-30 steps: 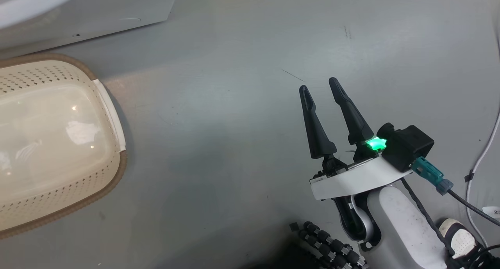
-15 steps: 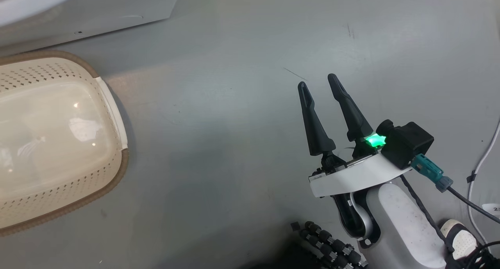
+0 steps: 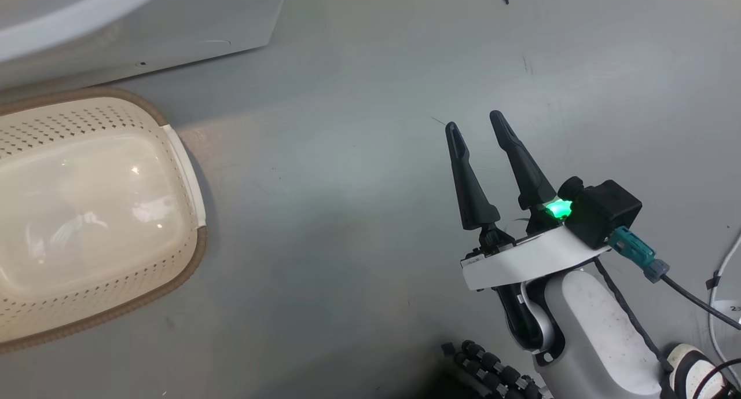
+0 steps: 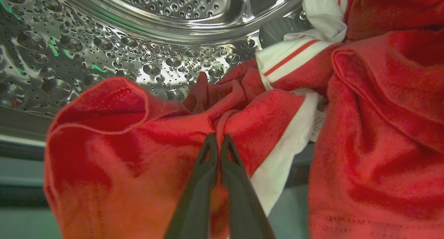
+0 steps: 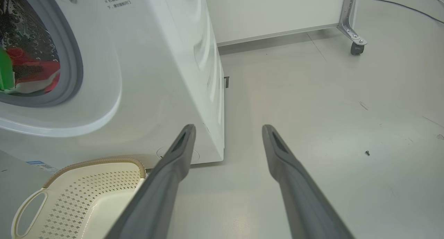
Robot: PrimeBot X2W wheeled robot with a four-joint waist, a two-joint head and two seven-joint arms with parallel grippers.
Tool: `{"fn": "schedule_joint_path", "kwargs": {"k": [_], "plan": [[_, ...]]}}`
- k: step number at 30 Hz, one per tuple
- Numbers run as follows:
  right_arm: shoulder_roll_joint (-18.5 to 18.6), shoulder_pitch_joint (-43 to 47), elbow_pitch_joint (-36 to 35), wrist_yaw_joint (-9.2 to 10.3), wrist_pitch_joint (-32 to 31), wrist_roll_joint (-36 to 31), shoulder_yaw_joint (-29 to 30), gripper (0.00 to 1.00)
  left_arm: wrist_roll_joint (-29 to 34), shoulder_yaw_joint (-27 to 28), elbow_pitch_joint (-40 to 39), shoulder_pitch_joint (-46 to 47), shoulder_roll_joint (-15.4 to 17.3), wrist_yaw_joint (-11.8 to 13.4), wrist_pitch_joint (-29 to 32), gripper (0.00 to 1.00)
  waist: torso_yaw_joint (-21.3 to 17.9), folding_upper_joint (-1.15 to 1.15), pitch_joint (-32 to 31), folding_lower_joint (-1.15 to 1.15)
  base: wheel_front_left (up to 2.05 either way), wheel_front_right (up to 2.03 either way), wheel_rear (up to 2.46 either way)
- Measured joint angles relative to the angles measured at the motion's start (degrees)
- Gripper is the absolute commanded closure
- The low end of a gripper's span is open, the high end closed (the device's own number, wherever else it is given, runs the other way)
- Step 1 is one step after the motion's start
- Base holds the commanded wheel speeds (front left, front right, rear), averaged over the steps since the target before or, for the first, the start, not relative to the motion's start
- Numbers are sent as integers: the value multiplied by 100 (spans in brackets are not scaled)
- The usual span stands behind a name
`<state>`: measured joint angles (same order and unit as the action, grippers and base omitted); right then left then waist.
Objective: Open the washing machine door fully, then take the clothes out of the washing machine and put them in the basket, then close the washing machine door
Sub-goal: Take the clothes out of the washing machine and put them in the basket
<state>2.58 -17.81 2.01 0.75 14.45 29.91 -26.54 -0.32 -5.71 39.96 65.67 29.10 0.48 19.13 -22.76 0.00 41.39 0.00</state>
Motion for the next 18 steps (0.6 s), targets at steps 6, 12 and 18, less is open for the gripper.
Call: {"fn": "schedule_joint_path", "kwargs": {"k": [6,12,18], "plan": [[0,1,85,0,0,-137,105,0,-156,45,130,-120,-256,49,-399,100,105,0,-195,0,0,0,0],[2,1,156,0,0,-237,250,0,-404,125,234,-350,-548,49,-898,100,248,0,-432,0,0,0,0],[4,18,282,-2,0,-401,405,0,-636,215,413,-641,-850,38,-1372,100,419,0,-719,0,0,0,0]]}}
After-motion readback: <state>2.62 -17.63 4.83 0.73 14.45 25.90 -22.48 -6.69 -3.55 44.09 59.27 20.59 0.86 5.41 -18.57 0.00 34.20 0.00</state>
